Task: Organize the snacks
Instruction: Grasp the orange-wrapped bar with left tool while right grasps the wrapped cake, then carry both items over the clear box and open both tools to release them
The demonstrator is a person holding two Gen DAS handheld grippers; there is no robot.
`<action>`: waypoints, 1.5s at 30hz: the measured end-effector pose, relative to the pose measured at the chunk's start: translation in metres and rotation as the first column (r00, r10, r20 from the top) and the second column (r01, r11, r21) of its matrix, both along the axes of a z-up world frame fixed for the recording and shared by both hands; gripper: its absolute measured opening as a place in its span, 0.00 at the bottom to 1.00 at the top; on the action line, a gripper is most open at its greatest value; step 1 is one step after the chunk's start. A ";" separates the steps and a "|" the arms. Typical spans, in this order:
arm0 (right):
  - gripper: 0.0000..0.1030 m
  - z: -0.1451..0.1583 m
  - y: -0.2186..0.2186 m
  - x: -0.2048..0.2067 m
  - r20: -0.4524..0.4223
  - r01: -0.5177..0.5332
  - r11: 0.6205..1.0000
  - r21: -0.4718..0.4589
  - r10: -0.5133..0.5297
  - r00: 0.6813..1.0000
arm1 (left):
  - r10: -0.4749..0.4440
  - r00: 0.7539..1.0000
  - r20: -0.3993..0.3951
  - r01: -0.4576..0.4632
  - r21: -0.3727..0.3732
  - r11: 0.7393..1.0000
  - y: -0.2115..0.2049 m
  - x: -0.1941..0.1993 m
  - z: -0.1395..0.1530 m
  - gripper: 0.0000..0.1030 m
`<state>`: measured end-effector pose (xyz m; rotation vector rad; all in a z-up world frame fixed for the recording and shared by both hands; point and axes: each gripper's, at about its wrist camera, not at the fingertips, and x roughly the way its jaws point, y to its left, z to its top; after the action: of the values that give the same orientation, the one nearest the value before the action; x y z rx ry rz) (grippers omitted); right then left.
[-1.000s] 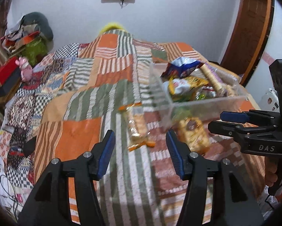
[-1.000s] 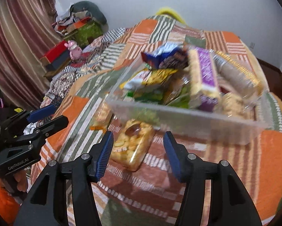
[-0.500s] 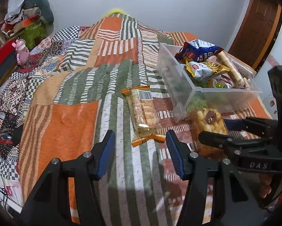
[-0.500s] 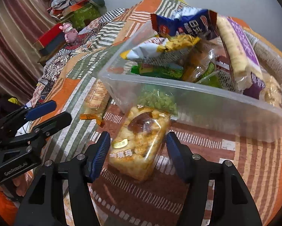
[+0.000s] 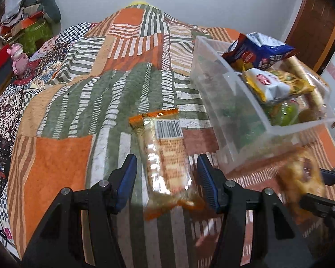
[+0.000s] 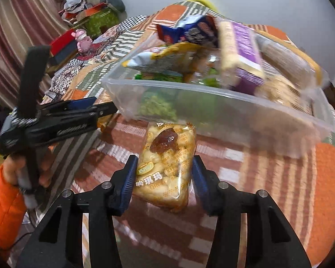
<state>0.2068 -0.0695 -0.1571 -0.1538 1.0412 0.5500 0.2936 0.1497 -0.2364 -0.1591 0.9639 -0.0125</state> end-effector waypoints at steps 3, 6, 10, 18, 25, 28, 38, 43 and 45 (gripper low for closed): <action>0.44 0.004 -0.016 -0.004 0.002 0.019 1.000 0.009 -0.019 1.000 | 0.007 1.000 0.014 -0.007 0.033 0.999 -0.002 0.005 -0.003 0.46; 0.44 0.008 -0.027 -0.008 0.007 0.038 0.999 0.018 -0.038 0.999 | 0.004 1.000 0.014 -0.005 0.056 0.998 -0.001 0.005 -0.004 0.34; 0.44 0.014 -0.039 -0.012 0.016 0.064 0.997 0.041 -0.064 0.998 | 0.002 1.000 0.022 -0.003 0.047 0.999 0.001 -0.005 0.005 0.33; 0.44 0.038 -0.050 -0.017 0.065 0.093 0.992 0.083 -0.098 0.993 | -0.001 0.990 0.138 -0.003 0.032 0.999 -0.001 -0.042 0.064 0.33; 0.44 0.064 -0.059 -0.018 0.135 0.104 0.987 0.120 -0.120 0.984 | -0.046 0.972 0.232 0.041 0.025 0.999 -0.023 -0.056 0.112 0.33; 0.44 0.071 -0.063 -0.012 0.162 0.113 0.985 0.127 -0.133 0.978 | -0.068 0.966 0.250 0.064 0.025 0.998 -0.036 -0.056 0.122 0.33; 0.44 0.076 -0.071 0.026 0.181 0.120 0.981 0.154 -0.147 0.972 | -0.142 0.960 0.242 0.146 0.001 0.989 -0.083 -0.023 0.121 0.33; 0.44 0.065 -0.068 0.051 0.147 0.119 0.980 0.157 -0.142 0.979 | -0.172 0.956 0.239 0.175 0.010 0.985 -0.102 -0.004 0.116 0.33; 0.44 0.063 -0.068 0.057 0.148 0.111 0.982 0.155 -0.134 0.980 | -0.179 0.955 0.238 0.181 0.012 0.983 -0.108 0.005 0.114 0.33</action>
<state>0.2643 -0.1373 -0.0945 -0.0033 0.8473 0.4913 0.2987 0.0414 -0.1220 -0.0757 0.7350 -0.2006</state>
